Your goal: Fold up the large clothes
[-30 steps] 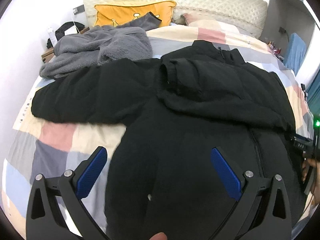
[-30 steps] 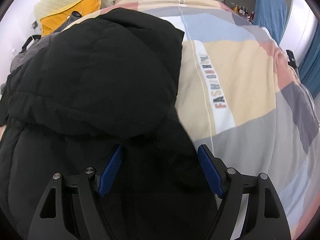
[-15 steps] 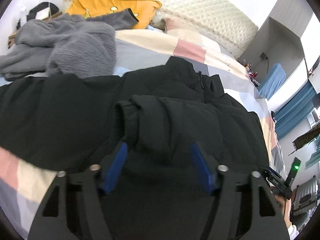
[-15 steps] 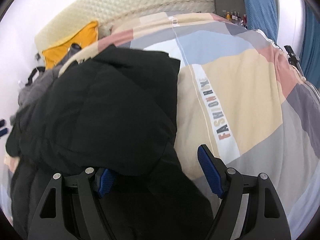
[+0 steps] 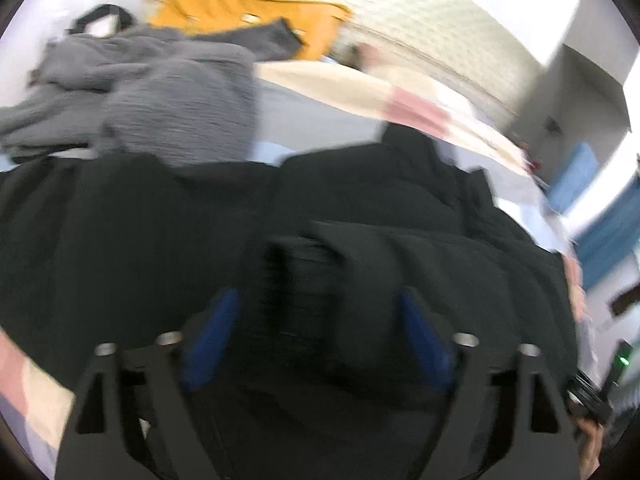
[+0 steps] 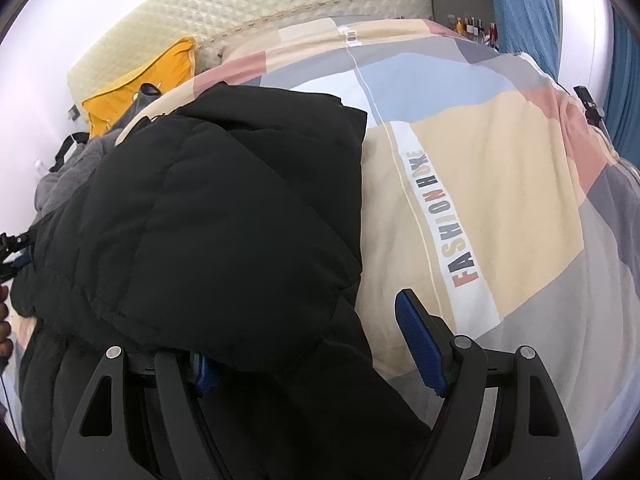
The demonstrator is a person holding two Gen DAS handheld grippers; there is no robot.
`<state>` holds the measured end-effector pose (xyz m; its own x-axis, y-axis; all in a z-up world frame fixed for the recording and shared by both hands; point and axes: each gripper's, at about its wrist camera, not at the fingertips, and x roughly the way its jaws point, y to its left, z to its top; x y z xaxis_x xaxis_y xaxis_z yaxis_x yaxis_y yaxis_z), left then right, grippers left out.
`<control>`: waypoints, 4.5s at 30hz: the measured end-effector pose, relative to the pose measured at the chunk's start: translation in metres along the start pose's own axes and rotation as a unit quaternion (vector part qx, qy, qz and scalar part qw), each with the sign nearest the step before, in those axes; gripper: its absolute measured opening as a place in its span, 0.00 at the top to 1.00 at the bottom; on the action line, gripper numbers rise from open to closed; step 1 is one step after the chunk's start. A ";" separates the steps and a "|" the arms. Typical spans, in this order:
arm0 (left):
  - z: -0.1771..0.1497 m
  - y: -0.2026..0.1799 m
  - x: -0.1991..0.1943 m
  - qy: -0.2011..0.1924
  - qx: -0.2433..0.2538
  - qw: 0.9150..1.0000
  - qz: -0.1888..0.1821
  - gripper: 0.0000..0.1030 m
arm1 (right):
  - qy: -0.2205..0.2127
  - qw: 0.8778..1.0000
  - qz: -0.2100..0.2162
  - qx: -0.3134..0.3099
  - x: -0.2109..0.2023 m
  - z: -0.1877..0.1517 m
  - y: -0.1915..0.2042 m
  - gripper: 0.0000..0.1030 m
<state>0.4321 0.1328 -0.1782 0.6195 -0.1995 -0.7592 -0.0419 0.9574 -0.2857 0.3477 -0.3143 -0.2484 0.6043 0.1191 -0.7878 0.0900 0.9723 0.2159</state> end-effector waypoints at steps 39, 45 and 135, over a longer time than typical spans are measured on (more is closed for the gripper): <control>-0.074 -0.037 -0.019 0.071 0.082 0.994 0.013 0.89 | -0.042 0.994 -0.059 -0.086 -0.001 -0.007 -0.005 0.24; -0.086 -0.041 -0.014 0.050 0.057 0.996 0.044 0.86 | -0.022 0.995 -0.059 -0.079 0.003 -0.010 -0.008 0.23; -0.075 0.438 -0.139 -0.142 -0.371 0.915 -0.069 0.19 | -0.141 0.984 0.003 -0.113 -0.198 -0.142 0.143 0.18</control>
<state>0.2692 0.5642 -0.2413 0.8333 -0.1454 -0.5334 -0.4031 0.5006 -0.7661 0.1284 -0.1704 -0.1431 0.8025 0.0960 -0.5889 -0.0737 0.9954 0.0618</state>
